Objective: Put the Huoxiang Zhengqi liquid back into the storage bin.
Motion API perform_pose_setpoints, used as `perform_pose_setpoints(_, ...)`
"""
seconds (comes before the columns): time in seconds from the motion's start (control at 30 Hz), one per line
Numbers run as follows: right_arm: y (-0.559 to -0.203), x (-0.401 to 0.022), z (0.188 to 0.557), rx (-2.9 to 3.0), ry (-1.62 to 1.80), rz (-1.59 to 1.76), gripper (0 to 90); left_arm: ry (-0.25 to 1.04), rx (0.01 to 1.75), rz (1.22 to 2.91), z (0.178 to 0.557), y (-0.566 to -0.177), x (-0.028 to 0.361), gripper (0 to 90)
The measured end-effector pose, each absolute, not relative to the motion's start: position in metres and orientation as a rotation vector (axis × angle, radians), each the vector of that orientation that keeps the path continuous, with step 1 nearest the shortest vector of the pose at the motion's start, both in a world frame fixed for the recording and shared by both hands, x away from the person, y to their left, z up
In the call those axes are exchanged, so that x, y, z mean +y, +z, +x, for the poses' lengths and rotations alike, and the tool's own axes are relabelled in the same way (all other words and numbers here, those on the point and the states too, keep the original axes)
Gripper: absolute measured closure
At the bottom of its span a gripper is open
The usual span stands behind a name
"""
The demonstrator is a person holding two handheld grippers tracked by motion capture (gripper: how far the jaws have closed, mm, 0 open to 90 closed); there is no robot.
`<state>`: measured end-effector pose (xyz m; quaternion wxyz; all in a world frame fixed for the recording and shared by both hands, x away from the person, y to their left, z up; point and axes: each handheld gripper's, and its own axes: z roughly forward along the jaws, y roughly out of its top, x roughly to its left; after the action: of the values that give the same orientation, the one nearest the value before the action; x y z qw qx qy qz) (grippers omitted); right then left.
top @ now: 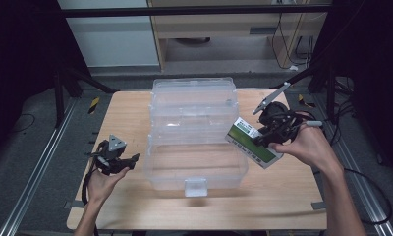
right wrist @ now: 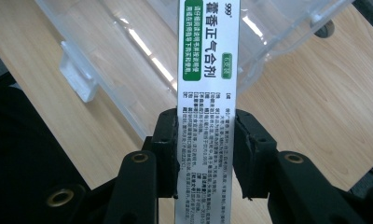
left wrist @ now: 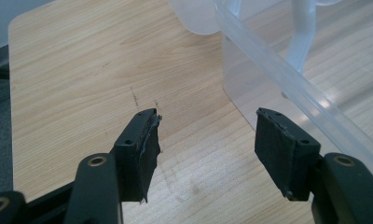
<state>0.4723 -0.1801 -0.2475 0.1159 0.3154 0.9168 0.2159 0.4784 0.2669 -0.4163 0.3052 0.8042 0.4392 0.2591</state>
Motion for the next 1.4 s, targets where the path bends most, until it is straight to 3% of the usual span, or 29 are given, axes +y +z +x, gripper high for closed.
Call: perform_pose_setpoints(1.4,-0.264,-0.113,0.505,2.903,0.623,0.442,64.6,0.688,1.195,2.101,0.48,-0.415,0.277,39.2)
